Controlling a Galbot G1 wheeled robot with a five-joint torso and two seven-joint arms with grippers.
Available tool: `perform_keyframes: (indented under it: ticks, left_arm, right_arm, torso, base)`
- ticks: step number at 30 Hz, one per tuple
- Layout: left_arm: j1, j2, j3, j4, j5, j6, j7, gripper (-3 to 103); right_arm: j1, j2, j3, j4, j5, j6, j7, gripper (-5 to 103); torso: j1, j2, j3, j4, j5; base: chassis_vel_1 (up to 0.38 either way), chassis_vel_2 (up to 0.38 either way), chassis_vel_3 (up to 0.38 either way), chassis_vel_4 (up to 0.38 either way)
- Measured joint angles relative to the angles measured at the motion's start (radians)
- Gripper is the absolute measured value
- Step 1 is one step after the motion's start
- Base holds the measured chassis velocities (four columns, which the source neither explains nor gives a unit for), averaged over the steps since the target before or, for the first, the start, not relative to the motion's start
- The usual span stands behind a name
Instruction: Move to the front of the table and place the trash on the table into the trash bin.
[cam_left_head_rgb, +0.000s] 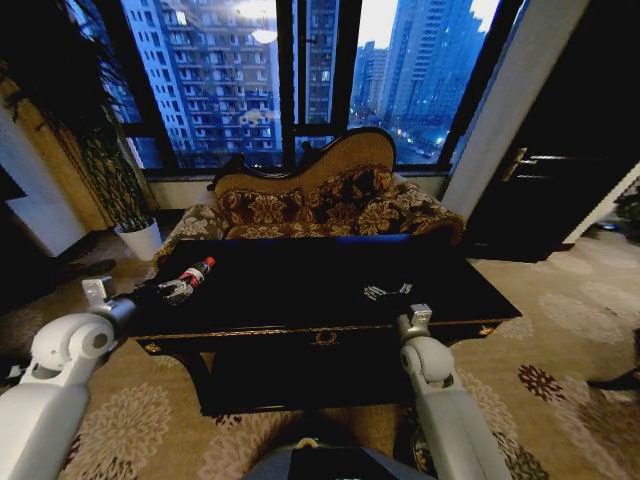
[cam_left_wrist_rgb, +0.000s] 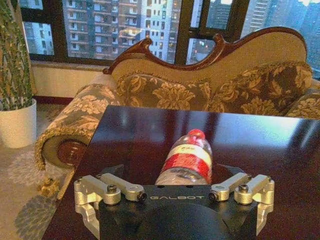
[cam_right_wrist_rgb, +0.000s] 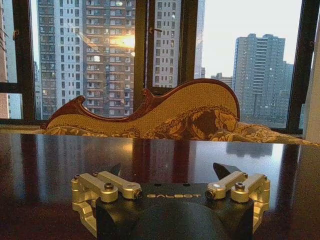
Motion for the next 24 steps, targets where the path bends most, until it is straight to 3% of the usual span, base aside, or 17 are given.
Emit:
perform_keyframes:
  ticks: [23,24]
  left_arm:
    - [-0.047,-0.020,0.081,0.045,0.041,-0.003,0.004,101]
    - [-0.047,-0.021,0.082,0.045,0.041,-0.003,0.002,97]
  right_arm:
    - [0.018,-0.002,-0.004,-0.041,-0.009,0.028,0.000,100]
    - [0.019,-0.002,-0.003,-0.043,-0.009,0.028,0.000,100]
  torso:
    - [0.000,0.000,0.000,-0.0001,0.0001]
    - [0.000,0.000,0.000,-0.0001,0.0001]
  base:
    - [0.000,0.000,0.000,0.000]
    - [0.000,0.000,0.000,0.000]
